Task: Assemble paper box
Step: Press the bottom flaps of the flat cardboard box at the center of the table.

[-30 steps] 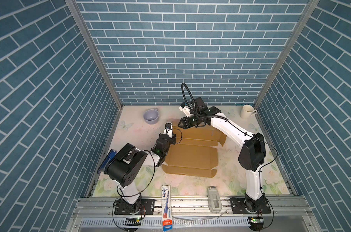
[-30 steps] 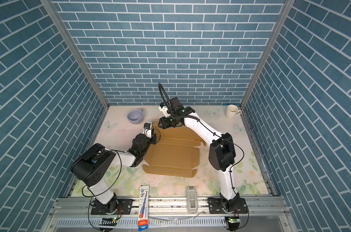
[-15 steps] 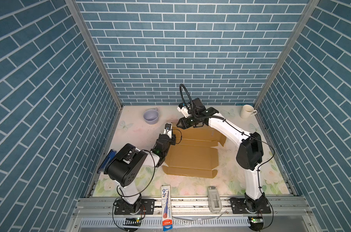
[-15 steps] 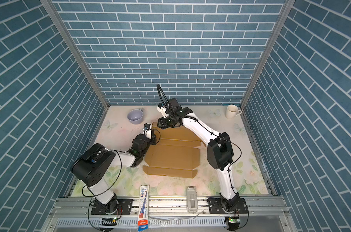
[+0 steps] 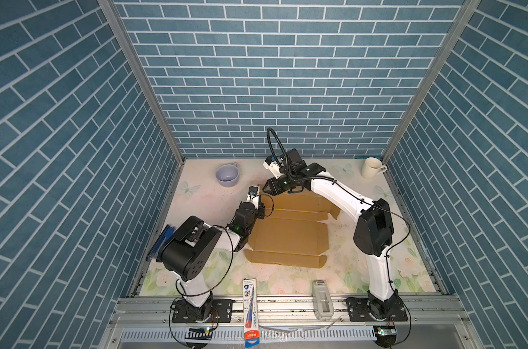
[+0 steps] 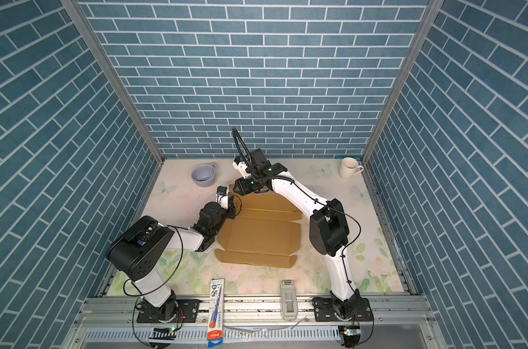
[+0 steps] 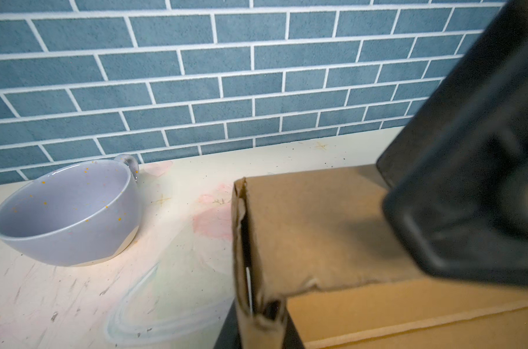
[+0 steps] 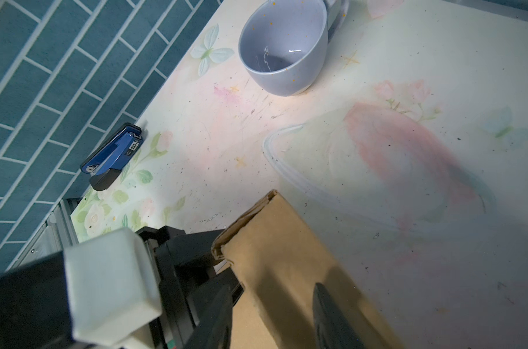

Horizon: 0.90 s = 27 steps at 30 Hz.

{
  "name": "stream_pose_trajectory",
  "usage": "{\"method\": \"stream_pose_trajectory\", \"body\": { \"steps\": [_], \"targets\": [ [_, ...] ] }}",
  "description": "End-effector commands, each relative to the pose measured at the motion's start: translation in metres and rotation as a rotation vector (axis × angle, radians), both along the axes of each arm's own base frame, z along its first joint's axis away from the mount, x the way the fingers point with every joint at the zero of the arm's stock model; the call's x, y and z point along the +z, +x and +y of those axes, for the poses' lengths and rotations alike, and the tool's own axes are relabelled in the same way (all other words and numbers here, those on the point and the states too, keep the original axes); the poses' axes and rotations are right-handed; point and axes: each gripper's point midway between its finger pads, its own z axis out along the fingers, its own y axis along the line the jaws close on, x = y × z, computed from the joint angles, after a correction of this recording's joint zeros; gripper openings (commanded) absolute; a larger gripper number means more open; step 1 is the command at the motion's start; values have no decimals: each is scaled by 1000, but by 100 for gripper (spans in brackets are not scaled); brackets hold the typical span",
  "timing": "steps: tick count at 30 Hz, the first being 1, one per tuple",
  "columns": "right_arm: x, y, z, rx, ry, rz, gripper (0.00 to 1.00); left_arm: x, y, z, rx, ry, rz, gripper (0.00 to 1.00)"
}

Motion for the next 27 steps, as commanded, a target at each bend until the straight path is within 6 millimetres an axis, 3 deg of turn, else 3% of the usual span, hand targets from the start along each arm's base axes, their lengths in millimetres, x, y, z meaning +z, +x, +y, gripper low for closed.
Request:
{"method": "stream_pose_trajectory", "body": {
  "steps": [1,4,8,17,22,24,27],
  "targets": [
    [-14,-6,4,23,-26,32,43,-17,-4,-3,-15,24,68,16],
    [-13,-6,5,20,-22,35,43,-26,-3,1,10,36,91,14],
    [-13,-6,5,14,-20,38,42,-31,-2,6,39,37,93,0],
    [-11,-5,6,-4,-3,44,42,-33,-3,10,61,34,74,0],
    [-3,1,2,-40,20,27,48,-32,-4,11,63,38,77,0],
    [3,4,-2,-63,43,23,50,-29,-5,14,71,33,68,14],
    [13,8,-10,-92,76,13,51,-26,-6,17,86,20,56,26]
  ]
}}
